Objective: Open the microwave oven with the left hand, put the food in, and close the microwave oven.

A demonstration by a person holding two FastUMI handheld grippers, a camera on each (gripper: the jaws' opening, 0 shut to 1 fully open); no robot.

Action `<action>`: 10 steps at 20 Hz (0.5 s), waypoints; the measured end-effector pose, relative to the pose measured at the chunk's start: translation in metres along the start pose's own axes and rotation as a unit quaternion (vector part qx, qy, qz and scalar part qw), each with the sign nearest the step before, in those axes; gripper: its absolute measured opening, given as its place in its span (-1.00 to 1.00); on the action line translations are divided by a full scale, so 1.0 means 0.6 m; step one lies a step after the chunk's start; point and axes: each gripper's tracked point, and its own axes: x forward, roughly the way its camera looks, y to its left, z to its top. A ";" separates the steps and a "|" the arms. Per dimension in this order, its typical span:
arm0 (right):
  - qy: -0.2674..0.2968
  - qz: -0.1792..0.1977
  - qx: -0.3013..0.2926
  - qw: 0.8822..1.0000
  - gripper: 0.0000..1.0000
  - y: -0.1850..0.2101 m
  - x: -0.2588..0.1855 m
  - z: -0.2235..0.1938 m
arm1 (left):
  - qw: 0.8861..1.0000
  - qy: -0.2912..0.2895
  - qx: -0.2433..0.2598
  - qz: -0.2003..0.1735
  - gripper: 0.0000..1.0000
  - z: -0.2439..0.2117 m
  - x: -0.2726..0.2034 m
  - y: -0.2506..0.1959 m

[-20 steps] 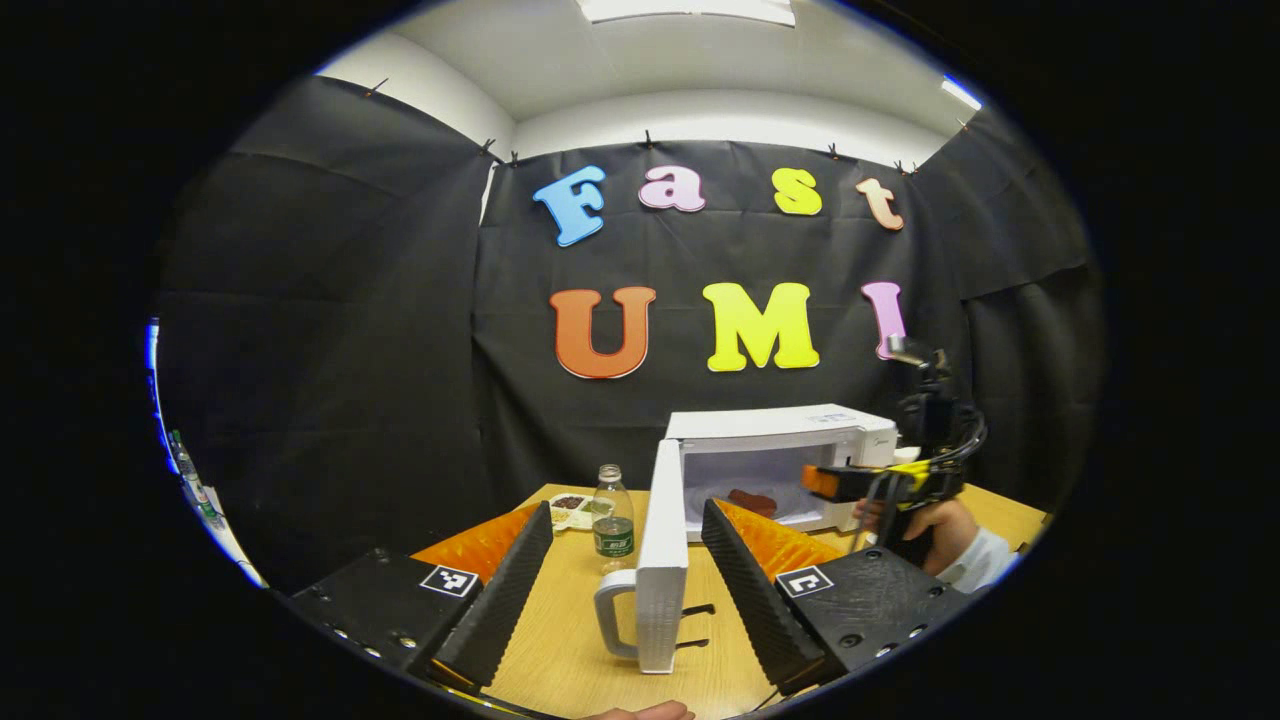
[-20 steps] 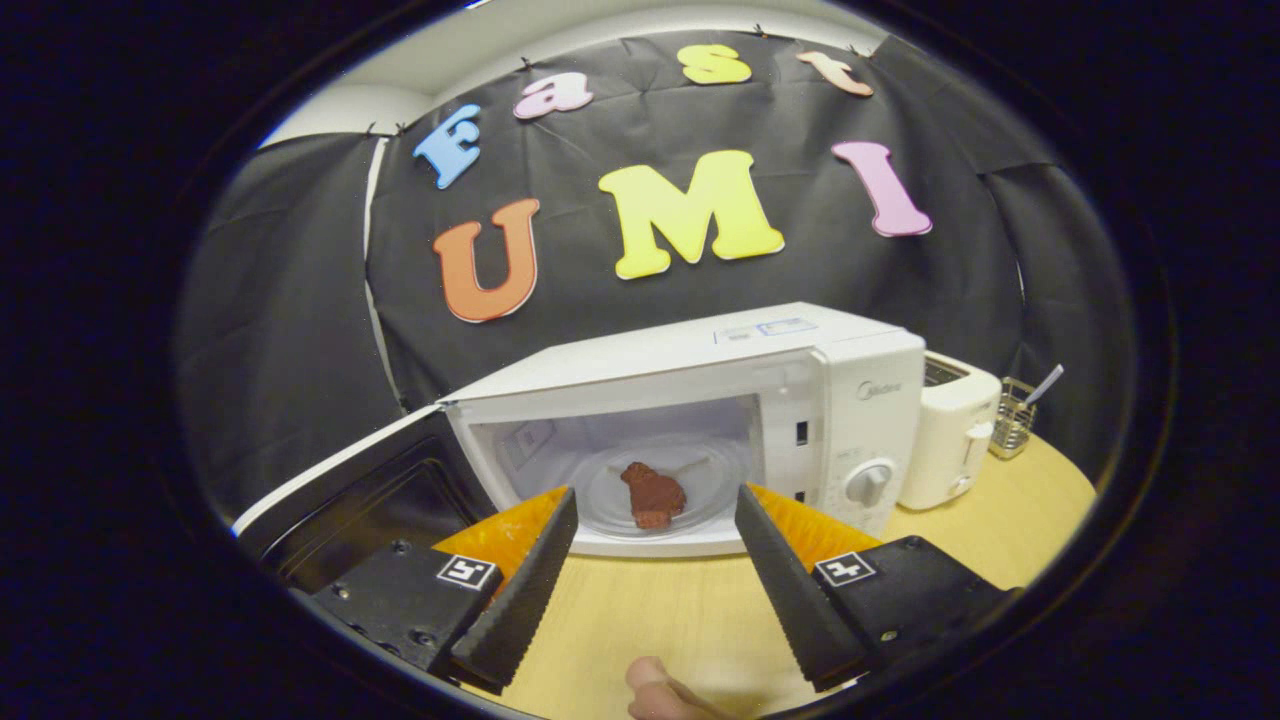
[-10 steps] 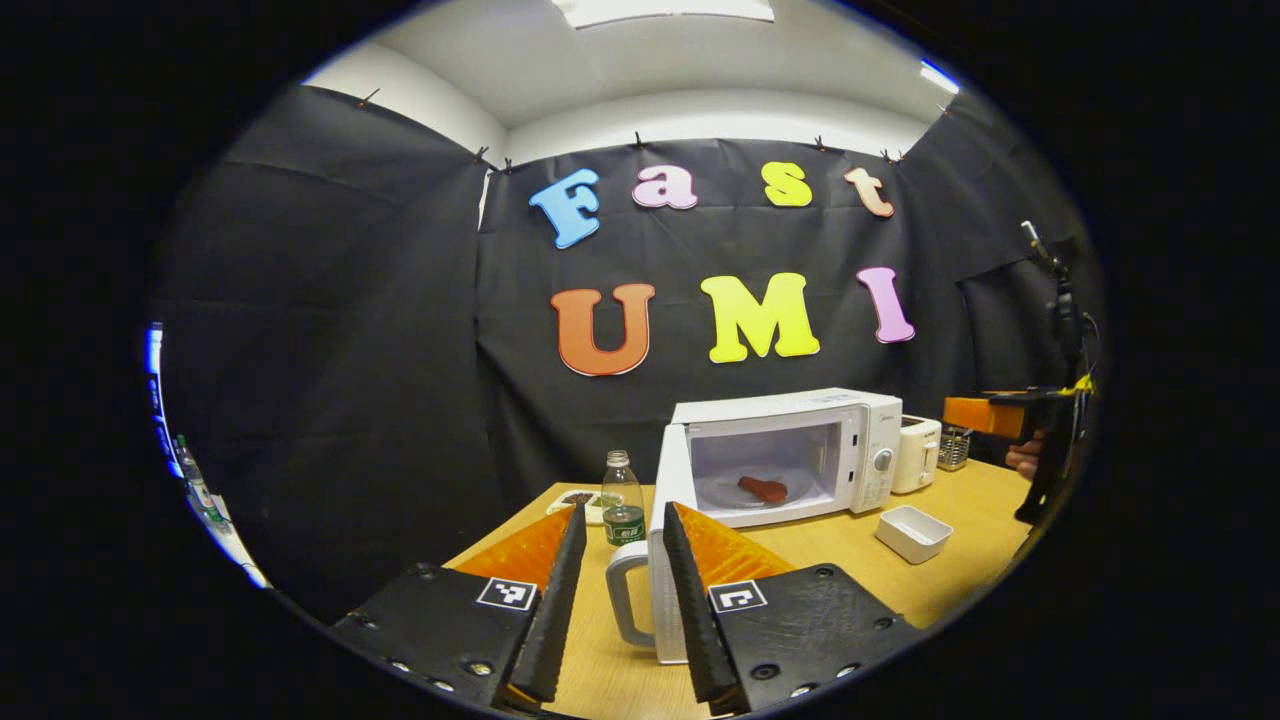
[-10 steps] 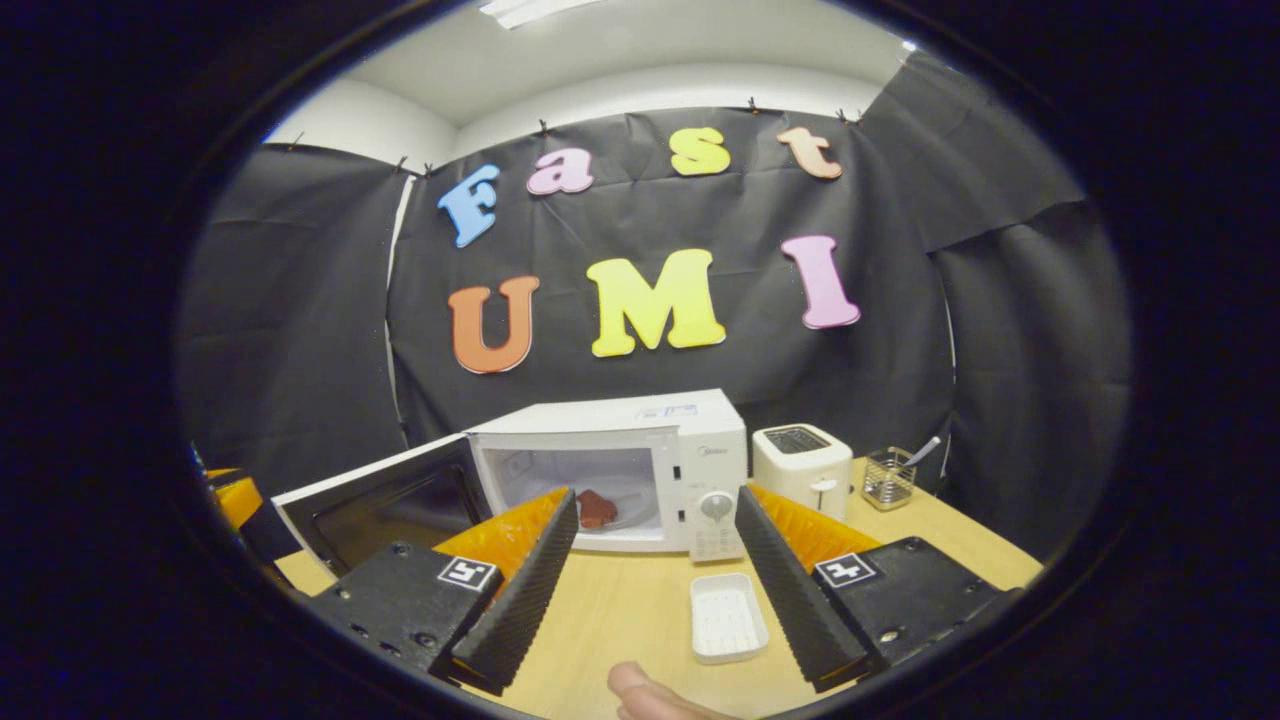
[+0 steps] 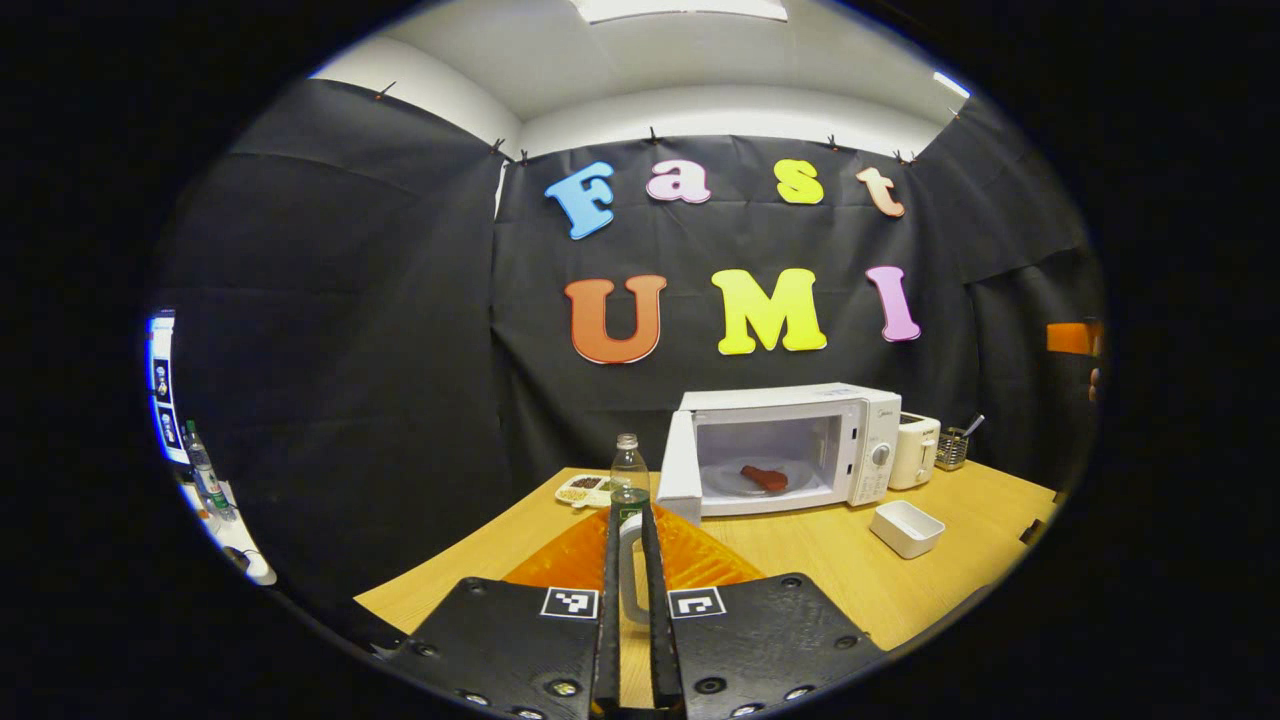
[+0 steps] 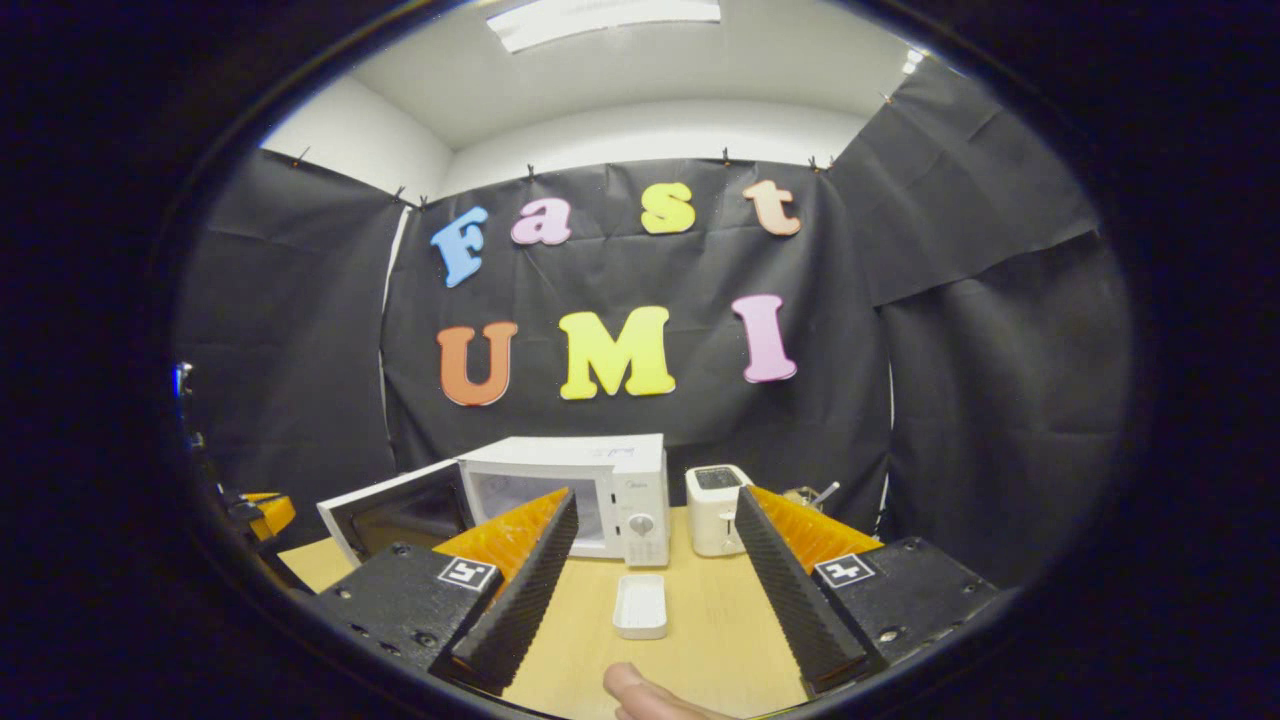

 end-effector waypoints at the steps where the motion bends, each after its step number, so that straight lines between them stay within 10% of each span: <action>1: -0.007 -0.003 0.000 1.000 1.00 -0.010 -0.012 0.011 | 1.000 0.009 -0.006 0.005 -0.78 -0.008 0.004 0.011; 2: -0.012 -0.004 -0.002 1.000 0.79 -0.014 -0.025 0.018 | 1.000 0.014 -0.013 0.007 -0.78 -0.016 0.006 0.017; 4: -0.021 -0.001 -0.008 1.000 1.00 -0.017 -0.044 0.030 | 1.000 0.017 -0.025 0.009 -0.65 -0.024 0.026 0.027; 5: -0.025 -0.001 -0.011 1.000 1.00 -0.019 -0.050 0.035 | 0.999 0.023 -0.030 0.002 -1.00 -0.034 0.022 0.018; 8: -0.034 -0.002 -0.020 0.999 0.79 -0.020 -0.060 0.043 | 0.999 0.037 -0.015 0.008 -0.78 -0.067 0.056 0.039; 10: -0.036 -0.001 -0.022 0.999 0.79 -0.017 -0.064 0.046 | 0.999 0.043 -0.020 0.001 -1.00 -0.080 0.074 0.033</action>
